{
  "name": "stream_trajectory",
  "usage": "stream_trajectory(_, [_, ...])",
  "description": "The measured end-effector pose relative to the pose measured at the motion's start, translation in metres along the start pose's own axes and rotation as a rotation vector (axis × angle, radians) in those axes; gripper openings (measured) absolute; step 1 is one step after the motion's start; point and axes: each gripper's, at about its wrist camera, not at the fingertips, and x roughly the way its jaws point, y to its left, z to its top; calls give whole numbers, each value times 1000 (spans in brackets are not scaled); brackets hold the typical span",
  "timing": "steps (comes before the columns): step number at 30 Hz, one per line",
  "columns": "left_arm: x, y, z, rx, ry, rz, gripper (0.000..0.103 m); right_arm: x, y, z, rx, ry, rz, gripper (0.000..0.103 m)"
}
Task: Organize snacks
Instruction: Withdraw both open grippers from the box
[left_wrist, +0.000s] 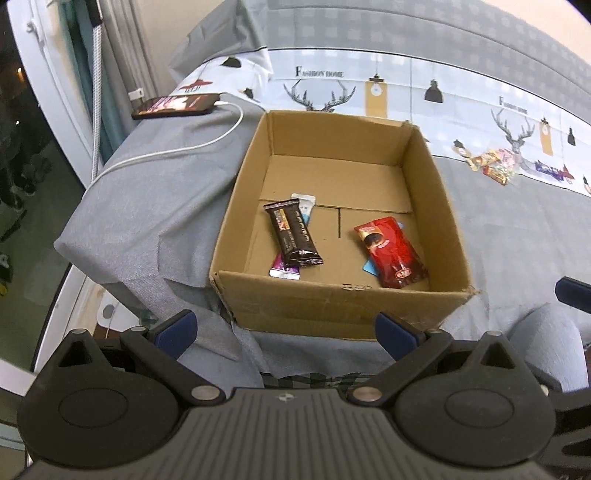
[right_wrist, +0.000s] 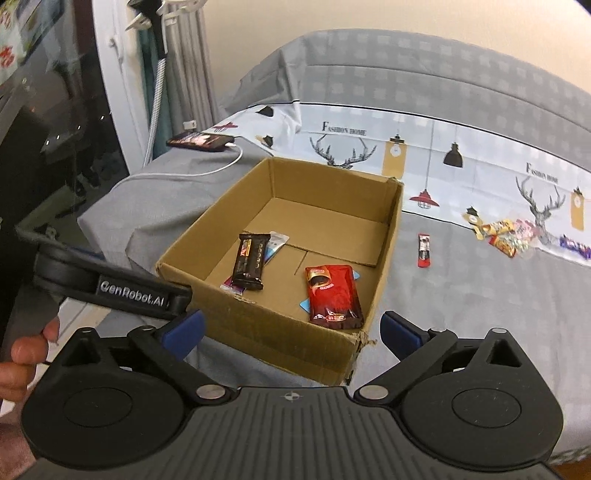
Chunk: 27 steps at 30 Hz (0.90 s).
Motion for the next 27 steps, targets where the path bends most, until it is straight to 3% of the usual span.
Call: stream_trajectory(27, [-8,-16,-8,61,-6,9,103,-15,-16,-14,74,-34,-7,102])
